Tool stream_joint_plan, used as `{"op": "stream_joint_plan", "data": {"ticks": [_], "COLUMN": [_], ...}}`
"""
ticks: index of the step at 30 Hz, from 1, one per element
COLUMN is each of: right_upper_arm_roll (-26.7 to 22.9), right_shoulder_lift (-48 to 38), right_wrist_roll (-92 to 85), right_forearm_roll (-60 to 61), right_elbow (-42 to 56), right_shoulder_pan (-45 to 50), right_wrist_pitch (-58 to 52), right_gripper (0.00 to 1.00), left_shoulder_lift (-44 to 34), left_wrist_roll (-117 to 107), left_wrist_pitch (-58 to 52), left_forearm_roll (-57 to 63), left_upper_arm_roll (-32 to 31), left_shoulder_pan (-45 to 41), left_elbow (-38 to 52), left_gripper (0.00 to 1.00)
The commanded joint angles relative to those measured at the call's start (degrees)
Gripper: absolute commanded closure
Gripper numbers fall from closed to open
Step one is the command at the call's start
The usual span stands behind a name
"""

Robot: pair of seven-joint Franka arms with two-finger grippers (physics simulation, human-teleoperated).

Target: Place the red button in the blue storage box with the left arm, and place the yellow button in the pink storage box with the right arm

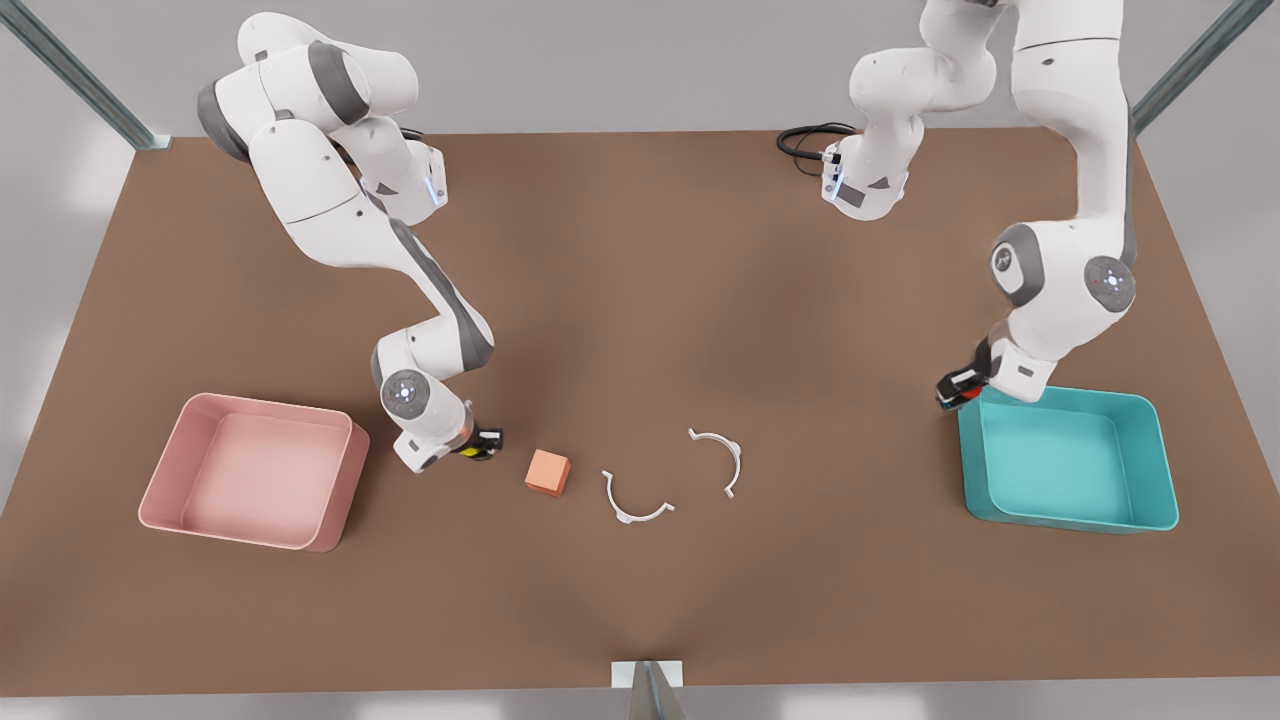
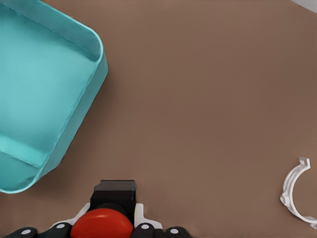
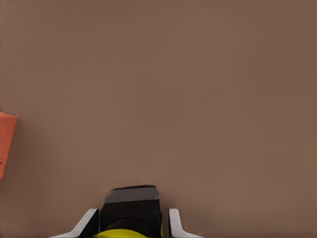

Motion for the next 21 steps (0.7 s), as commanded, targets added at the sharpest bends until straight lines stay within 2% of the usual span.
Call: {"op": "stream_joint_plan", "data": {"ticks": [1, 2, 5, 9, 10, 11, 15, 17, 19, 20, 21], "right_upper_arm_roll": [0.0, 0.0, 0.1, 0.0, 0.0, 0.0, 0.2, 0.4, 0.4, 0.3, 0.4], "right_shoulder_lift": [0.0, -0.1, -1.0, -6.7, -8.4, -9.9, -16.4, -17.5, -16.4, -16.1, -14.9], "right_wrist_roll": [1.0, 1.0, 1.0, 0.6, 0.4, 0.2, -5.7, -14.2, -17.9, -20.6, -24.1], "right_forearm_roll": [0.0, 0.0, 0.0, -1.9, -1.8, -1.9, -1.8, -1.7, -1.7, -1.6, -1.7], "right_elbow": [0.0, 0.0, 1.0, 1.7, 1.7, 1.7, 0.8, -0.5, -0.5, -0.4, -0.3], "right_shoulder_pan": [0.0, 0.0, 0.5, -0.1, -0.5, -0.9, -8.2, -13.8, -16.8, -18.3, -20.6], "right_wrist_pitch": [0.7, 0.7, 0.4, -2.3, -3.2, -5.8, -17.1, -17.3, -17.1, -17.3, -16.8], "right_gripper": [0.43, 0.60, 0.62, 0.62, 0.61, 0.61, 0.61, 0.61, 0.59, 0.56, 0.56], "left_shoulder_lift": [1.3, 4.2, 12.2, 17.1, 18.7, 20.1, 20.8, 18.7, 13.7, 8.8, 3.3], "left_wrist_roll": [39.3, 43.2, 50.8, 57.7, 60.1, 61.0, 48.6, 42.4, 29.8, 12.4, 4.1], "left_wrist_pitch": [-8.4, -8.4, -8.3, -8.3, -8.3, -8.3, -11.6, -12.9, -13.3, -16.2, -22.0], "left_forearm_roll": [-0.3, -0.2, -0.3, -0.4, -0.5, -0.6, -0.5, -0.3, 4.3, 4.3, 6.7], "left_upper_arm_roll": [0.1, 0.1, 4.5, 5.2, 5.2, 5.2, 5.0, 4.9, 4.9, 4.9, 5.2], "left_shoulder_pan": [1.3, 3.1, 3.1, 7.8, 8.9, 9.5, 7.1, 3.1, -1.4, -3.2, -6.9], "left_elbow": [1.7, 4.6, 12.3, 16.3, 18.0, 19.6, 21.7, 25.4, 26.0, 26.0, 26.4], "left_gripper": [0.55, 0.55, 0.55, 0.52, 0.44, 0.00, 0.00, 0.00, 0.00, 0.00, 0.00]}}
